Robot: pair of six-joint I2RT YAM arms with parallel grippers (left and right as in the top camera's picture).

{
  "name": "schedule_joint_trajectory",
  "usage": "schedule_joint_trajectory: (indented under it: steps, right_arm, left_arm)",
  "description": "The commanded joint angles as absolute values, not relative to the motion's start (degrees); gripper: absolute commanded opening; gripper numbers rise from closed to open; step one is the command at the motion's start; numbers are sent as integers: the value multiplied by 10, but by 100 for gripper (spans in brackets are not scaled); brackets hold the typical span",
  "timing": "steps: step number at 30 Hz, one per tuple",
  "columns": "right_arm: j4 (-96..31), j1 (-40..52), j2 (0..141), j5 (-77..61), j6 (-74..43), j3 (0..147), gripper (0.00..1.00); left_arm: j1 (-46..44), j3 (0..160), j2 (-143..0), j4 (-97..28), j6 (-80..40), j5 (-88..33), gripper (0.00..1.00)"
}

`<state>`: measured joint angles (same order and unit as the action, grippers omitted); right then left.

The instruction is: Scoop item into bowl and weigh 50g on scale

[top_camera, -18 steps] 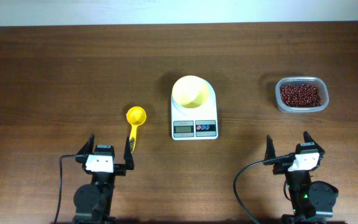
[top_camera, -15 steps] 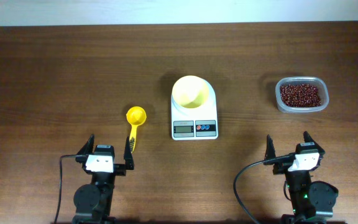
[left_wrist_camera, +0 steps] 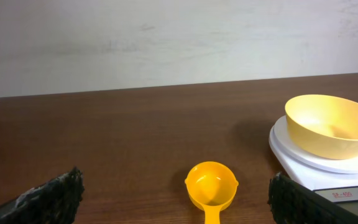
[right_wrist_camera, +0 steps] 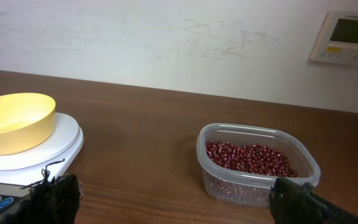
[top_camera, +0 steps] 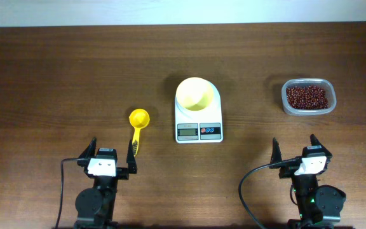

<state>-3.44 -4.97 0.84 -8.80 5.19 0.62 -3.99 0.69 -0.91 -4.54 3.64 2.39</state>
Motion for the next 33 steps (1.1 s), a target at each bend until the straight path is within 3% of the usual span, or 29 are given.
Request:
schedule_joint_trajectory:
  steps: [1, 23, 33]
  right_arm:
    - [-39, -45, 3, -79, 56, 3, 99]
    - [-39, -45, 3, -79, 56, 3, 99]
    - [-39, -45, 3, -79, 56, 3, 99]
  left_arm:
    - [-36, 5, -7, -47, 46, 28, 99]
    - [-36, 8, -7, -49, 46, 28, 98]
    - [-36, 119, -23, -160, 46, 29, 99]
